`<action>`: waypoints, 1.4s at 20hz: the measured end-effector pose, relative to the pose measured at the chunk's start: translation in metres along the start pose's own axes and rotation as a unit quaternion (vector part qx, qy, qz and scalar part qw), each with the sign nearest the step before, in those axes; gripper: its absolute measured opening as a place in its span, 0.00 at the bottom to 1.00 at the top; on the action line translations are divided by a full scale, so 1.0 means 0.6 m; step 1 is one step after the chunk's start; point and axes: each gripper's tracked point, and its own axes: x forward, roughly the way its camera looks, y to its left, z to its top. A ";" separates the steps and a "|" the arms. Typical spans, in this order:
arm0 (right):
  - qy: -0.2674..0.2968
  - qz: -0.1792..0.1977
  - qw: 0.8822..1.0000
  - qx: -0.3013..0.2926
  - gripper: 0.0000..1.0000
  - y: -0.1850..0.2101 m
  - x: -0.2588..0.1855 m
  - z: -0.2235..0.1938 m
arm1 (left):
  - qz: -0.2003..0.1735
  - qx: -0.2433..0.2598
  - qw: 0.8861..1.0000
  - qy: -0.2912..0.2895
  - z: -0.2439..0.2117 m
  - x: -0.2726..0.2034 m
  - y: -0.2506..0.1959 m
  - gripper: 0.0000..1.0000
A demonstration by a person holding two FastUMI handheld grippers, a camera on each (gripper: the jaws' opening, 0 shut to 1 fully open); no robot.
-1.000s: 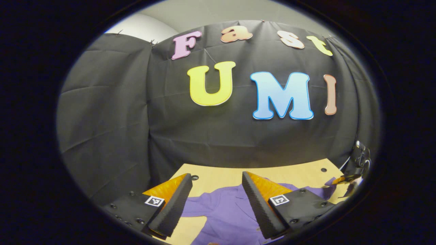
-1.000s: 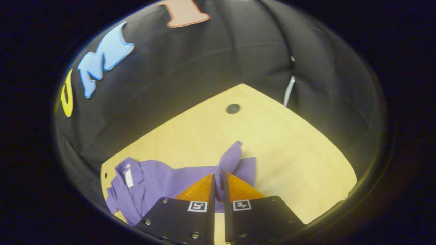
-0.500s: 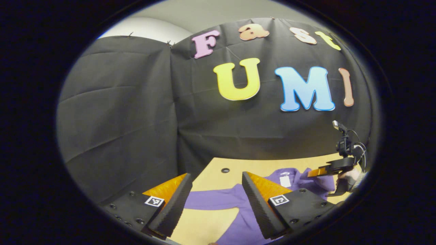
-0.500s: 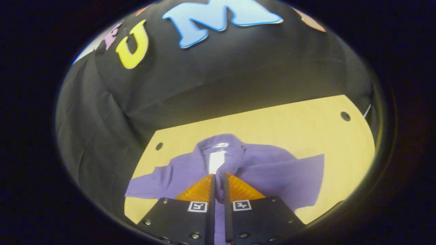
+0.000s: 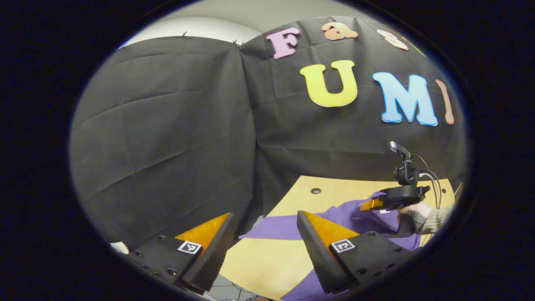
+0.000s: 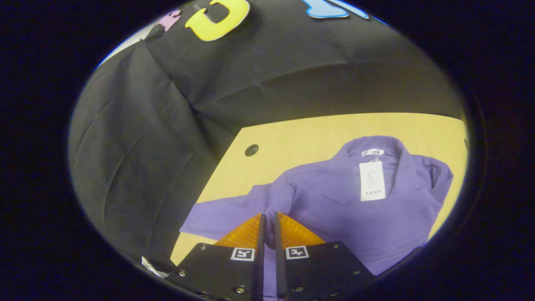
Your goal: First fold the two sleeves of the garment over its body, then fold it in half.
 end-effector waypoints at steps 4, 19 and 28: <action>0.027 -0.003 1.000 -0.008 0.12 0.014 0.059 -0.031 | 0.022 0.006 1.000 0.013 -0.022 -0.011 0.045 0.96; 0.033 -0.023 0.999 -0.032 0.12 0.033 0.073 -0.043 | 0.007 0.005 1.000 0.023 -0.040 0.030 0.046 0.99; -0.031 -0.002 0.998 -0.047 0.12 0.027 -0.097 0.006 | -0.040 0.009 0.999 0.033 -0.069 0.177 0.002 0.99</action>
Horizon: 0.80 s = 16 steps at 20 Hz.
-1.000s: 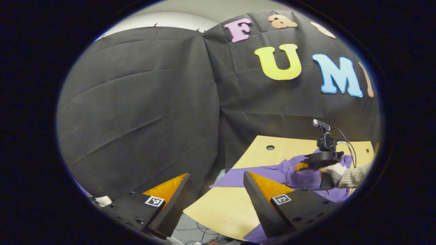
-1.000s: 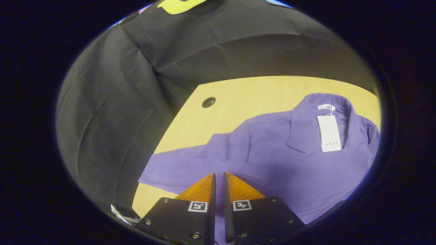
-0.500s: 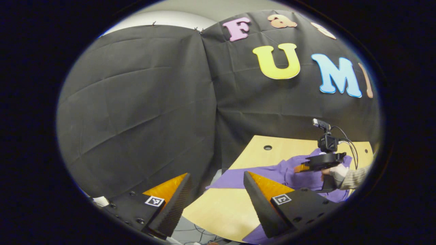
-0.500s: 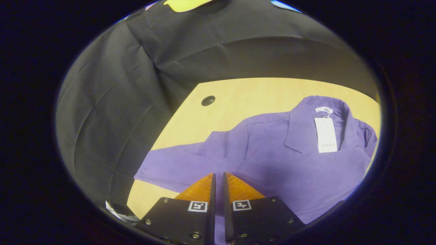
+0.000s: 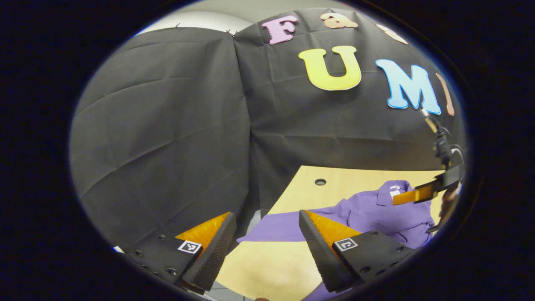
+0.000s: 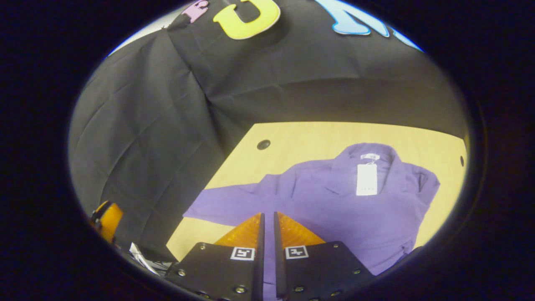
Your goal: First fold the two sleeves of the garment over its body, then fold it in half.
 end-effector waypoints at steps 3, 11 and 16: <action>-0.026 -0.011 1.000 0.007 0.08 -0.017 -0.070 0.012 | -0.023 -0.006 1.000 0.018 -0.025 0.069 -0.012 1.00; -0.085 -0.063 0.993 0.059 0.12 -0.065 -0.236 0.022 | -0.022 -0.018 0.995 0.095 -0.137 0.251 -0.006 1.00; -0.107 -0.104 0.986 0.079 0.12 -0.098 -0.312 0.017 | -0.001 -0.040 0.984 0.176 -0.262 0.330 0.026 1.00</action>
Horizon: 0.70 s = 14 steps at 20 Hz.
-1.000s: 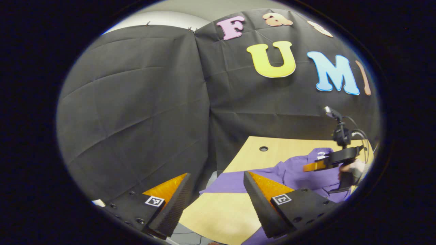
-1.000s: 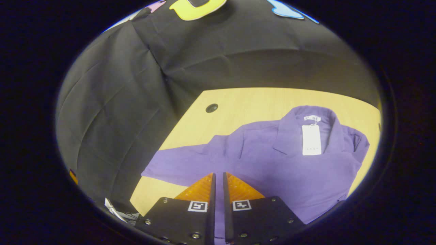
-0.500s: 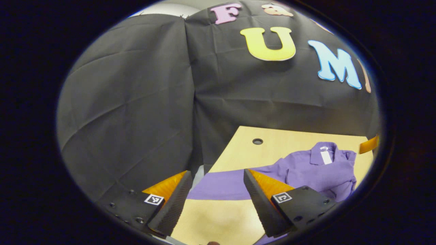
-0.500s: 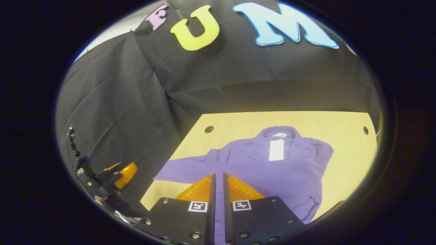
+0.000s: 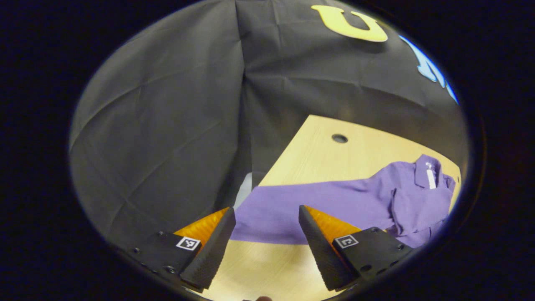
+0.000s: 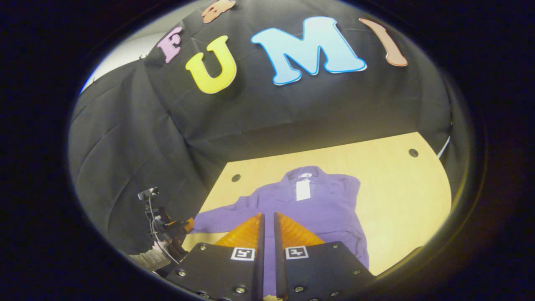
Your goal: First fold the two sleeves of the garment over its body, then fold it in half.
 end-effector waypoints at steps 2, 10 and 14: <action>-0.001 -0.017 1.000 0.002 0.12 -0.022 -0.013 -0.007 | 0.012 -0.003 1.000 0.013 -0.023 0.031 0.018 1.00; -0.002 -0.055 0.998 0.013 0.12 -0.062 -0.046 -0.027 | 0.015 -0.037 0.998 0.051 -0.083 0.078 0.041 0.98; -0.003 -0.056 0.998 0.017 0.12 -0.065 -0.048 -0.029 | 0.014 -0.054 0.997 0.045 -0.081 0.082 0.045 0.93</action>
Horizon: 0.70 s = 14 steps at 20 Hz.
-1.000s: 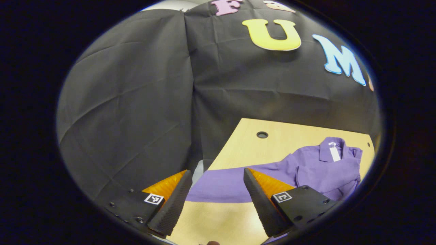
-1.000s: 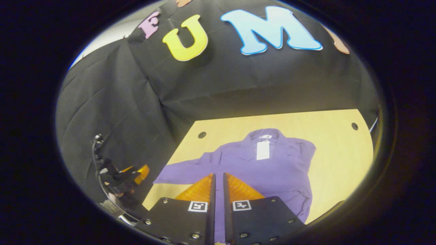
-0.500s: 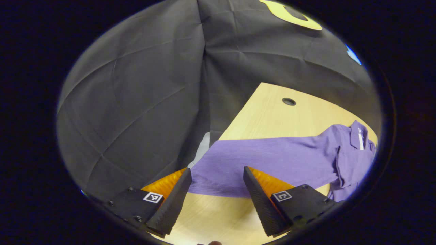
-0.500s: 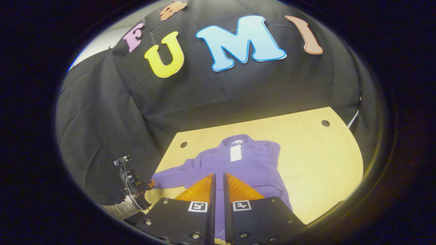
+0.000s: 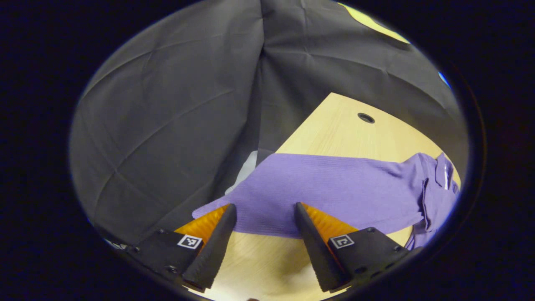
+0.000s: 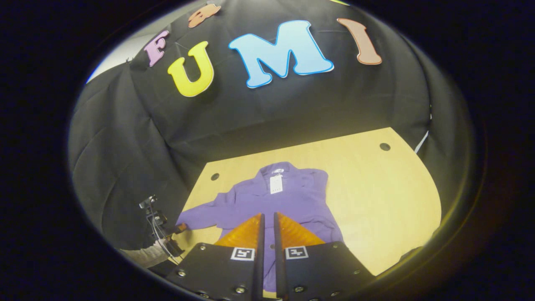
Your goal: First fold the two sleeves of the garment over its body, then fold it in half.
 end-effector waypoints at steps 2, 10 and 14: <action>-0.001 0.001 1.000 0.002 0.12 -0.001 0.000 -0.002 | -0.008 0.005 1.000 0.000 0.001 0.000 -0.005 0.80; 0.002 -0.010 1.000 0.012 0.12 -0.021 -0.005 -0.013 | 0.019 0.056 0.998 0.010 0.008 0.012 -0.044 0.07; -0.001 -0.014 1.000 0.021 0.12 -0.033 -0.004 -0.010 | 0.006 0.087 0.996 0.021 0.009 0.004 -0.068 0.07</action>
